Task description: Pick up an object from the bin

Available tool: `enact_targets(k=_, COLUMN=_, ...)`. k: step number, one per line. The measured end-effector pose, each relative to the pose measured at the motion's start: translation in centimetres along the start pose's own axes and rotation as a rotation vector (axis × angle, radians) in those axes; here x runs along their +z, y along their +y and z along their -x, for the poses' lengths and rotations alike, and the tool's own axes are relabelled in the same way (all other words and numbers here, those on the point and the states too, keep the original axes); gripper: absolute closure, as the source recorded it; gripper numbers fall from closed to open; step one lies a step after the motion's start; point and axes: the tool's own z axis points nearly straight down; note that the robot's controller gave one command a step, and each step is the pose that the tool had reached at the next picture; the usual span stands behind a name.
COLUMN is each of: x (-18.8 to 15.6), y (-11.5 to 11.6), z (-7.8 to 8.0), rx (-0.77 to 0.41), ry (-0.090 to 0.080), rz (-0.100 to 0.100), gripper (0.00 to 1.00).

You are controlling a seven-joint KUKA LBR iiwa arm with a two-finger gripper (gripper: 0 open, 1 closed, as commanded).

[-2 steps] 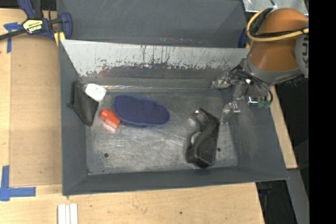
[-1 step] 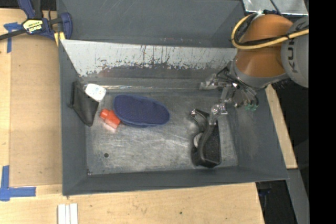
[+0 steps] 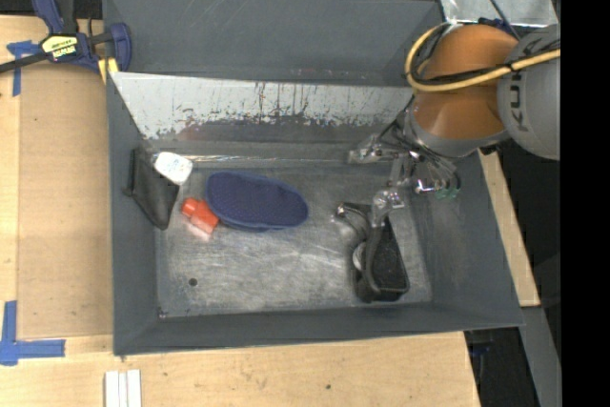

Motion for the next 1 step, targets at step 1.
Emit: enact_targets(k=1, x=-0.11, y=-0.68, z=-0.33, rx=-0.055, ry=-0.004, rz=0.000, gripper=0.00)
